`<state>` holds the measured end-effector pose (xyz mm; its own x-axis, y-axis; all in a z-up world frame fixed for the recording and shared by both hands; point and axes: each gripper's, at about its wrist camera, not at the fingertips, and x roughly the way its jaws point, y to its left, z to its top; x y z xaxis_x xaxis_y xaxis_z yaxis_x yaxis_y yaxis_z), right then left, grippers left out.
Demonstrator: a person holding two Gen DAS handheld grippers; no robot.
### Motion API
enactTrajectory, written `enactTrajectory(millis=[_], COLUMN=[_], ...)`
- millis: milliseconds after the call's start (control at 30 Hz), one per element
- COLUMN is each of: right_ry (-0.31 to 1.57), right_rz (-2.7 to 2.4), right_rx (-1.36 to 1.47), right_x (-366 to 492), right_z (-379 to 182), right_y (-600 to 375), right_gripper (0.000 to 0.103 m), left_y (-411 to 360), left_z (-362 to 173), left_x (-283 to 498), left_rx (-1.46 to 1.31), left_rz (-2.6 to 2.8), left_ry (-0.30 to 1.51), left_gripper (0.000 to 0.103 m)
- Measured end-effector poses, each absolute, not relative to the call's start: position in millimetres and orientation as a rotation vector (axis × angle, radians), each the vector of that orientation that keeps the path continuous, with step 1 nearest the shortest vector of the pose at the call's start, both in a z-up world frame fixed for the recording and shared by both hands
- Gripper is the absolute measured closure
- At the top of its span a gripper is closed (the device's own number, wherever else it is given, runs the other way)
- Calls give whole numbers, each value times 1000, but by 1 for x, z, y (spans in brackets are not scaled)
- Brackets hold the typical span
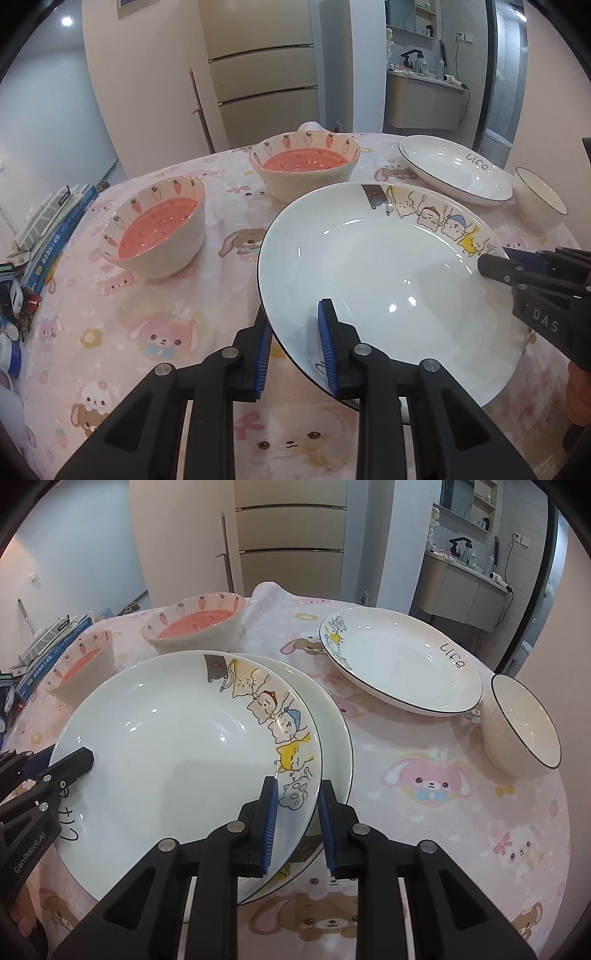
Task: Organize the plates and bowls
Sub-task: 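Lower the cartoon plate onto the 'life' plate and open both grippers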
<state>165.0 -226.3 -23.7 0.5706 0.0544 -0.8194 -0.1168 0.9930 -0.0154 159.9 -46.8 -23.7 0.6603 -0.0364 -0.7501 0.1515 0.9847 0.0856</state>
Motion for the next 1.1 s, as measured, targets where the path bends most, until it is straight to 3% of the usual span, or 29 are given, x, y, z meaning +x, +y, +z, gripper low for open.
enactTrajectory(millis=[233,367,533,1100], right_ry=[934,932,935,954], right_rz=[76,69,69,99], right_rx=[-127,-127,-122,-55], right_x=[162,163,164,168], right_z=[-22,-23,-23,-21], right_y=[-220,-222,-223,-232], right_gripper=[86,86,86,86], left_y=[-59,-57,-52,-49], left_z=[-20,-21,-20,-28], left_x=[151,153,156,161], left_rx=[285,254,244,214], left_rz=[-13,-36,-24,-32], left_ry=[716,743,733,665], left_gripper=[76,75,86,89])
